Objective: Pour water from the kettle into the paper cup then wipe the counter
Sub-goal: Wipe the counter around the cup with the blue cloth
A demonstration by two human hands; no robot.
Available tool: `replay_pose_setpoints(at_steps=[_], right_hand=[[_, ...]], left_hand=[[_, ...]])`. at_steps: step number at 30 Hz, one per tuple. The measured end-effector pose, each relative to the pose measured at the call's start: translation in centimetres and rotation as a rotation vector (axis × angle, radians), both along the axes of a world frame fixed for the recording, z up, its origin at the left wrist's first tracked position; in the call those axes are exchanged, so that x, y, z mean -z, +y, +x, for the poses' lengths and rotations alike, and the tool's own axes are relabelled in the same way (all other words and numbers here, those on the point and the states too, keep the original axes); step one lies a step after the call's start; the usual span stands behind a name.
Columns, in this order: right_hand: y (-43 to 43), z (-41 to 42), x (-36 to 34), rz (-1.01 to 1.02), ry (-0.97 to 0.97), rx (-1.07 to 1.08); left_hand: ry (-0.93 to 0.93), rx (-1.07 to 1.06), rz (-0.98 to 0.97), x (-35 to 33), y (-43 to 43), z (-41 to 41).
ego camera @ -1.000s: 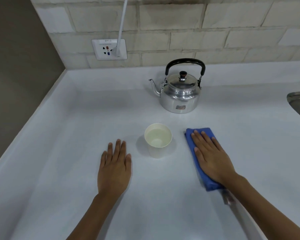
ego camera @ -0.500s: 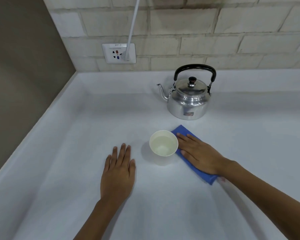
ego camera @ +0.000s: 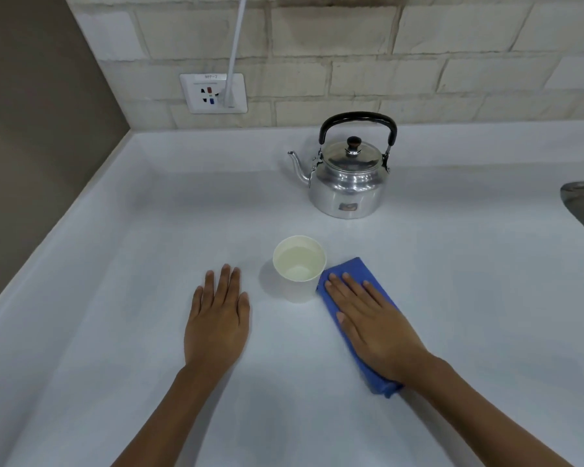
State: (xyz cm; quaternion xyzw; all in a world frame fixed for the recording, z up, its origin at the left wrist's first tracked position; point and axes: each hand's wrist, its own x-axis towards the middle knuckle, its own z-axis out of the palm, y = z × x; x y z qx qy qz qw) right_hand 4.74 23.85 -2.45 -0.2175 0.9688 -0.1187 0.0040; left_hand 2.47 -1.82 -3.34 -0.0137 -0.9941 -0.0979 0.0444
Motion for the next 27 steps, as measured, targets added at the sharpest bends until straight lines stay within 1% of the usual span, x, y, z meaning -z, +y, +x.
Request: replay_pose_setpoints(at_steps=[3,5,8,11,17,21,22,24,26,27], right_hand=[[2.6,0.6,-0.2,0.002,0.011,0.014],[4.9,-1.2,-0.5,0.013,0.016,0.128],[6.7,-3.6,-0.8,0.041,-0.024,0.367],[5.1,-3.2,-0.5,0.095,-0.005,0.454],[-2.3,3.8,-0.5,0.038,0.049,0.398],[-5.9,6.3,-1.1,0.033,0.030,0.375],[-6.0,6.2,-1.1,0.008,0.006,0.350],[-5.3,5.6,-1.2,-0.104,-0.053,0.321],[-3.8,4.3,-2.0,-0.239,-0.030,0.348],[-2.8,3.4,-2.4,-0.285,0.003,0.381]], left_hand=[[0.003,0.009,0.012,0.0,-0.1,0.1],[0.002,0.008,0.013,0.0,-0.1,0.1],[-0.005,0.008,0.007,0.1,-0.1,0.0],[-0.013,0.008,-0.002,0.2,-0.1,-0.1],[-0.018,0.007,-0.011,0.3,-0.1,-0.1],[-0.039,0.006,-0.013,0.0,-0.1,-0.2],[-0.055,0.010,-0.010,-0.1,-0.1,-0.2],[-0.118,0.031,0.020,-0.6,-0.4,-0.2],[-0.175,0.041,0.072,-1.6,-0.4,0.1],[-0.169,0.045,0.086,-2.3,-0.2,0.6]])
